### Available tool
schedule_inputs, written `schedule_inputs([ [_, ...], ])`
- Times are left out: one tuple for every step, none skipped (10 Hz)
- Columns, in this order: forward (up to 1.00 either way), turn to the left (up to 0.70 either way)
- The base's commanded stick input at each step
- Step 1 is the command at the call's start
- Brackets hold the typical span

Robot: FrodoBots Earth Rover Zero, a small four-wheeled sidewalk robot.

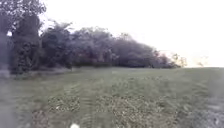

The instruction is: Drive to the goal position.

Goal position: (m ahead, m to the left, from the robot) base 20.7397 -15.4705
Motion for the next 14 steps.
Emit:
schedule_inputs([
  [0.85, 0.0],
  [0.85, 0.0],
  [0.85, 0.0],
  [0.85, 0.0],
  [0.85, 0.0],
  [0.85, 0.0],
  [0.85, 0.0],
  [0.85, 0.0],
  [0.85, 0.0],
  [0.85, 0.0],
  [0.85, 0.0],
  [0.85, 0.0],
  [0.85, 0.0],
  [0.85, 0.0],
])
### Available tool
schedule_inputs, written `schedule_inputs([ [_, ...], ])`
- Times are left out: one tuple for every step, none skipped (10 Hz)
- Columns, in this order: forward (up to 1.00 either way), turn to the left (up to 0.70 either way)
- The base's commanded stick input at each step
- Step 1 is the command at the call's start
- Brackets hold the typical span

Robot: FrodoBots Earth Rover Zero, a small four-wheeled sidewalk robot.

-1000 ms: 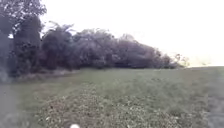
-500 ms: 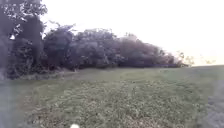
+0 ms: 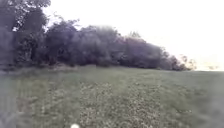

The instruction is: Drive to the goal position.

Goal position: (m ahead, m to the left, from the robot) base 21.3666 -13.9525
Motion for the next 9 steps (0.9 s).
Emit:
schedule_inputs([
  [0.85, 0.0],
  [0.85, -0.01],
  [0.85, -0.05],
  [0.85, -0.3],
  [0.85, -0.34],
  [0.85, -0.34],
  [0.85, -0.34],
  [0.85, -0.34],
  [0.85, -0.34],
])
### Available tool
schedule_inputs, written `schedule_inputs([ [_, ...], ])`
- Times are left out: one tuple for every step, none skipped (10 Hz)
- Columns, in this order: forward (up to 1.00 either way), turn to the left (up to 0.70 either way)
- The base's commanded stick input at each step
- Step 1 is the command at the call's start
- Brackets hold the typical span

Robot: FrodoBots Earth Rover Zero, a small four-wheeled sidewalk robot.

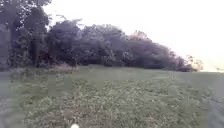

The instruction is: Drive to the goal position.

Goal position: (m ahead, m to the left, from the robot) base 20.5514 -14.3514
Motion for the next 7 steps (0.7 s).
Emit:
schedule_inputs([
  [0.85, -0.34],
  [0.85, -0.34],
  [0.85, -0.34],
  [0.85, -0.34],
  [0.85, -0.34],
  [0.85, -0.34],
  [0.85, -0.23],
])
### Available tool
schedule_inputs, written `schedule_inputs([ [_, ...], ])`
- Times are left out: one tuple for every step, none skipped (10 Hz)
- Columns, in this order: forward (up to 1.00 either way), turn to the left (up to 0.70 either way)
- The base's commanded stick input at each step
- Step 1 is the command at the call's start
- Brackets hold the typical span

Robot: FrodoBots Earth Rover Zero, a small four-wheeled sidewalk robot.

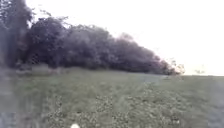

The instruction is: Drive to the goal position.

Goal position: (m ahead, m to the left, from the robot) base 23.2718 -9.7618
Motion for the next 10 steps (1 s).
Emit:
schedule_inputs([
  [0.85, -0.02],
  [0.85, 0.0],
  [0.85, 0.0],
  [0.85, 0.0],
  [0.85, 0.0],
  [0.85, 0.0],
  [0.85, 0.0],
  [0.85, 0.0],
  [0.85, 0.0],
  [0.85, 0.0],
])
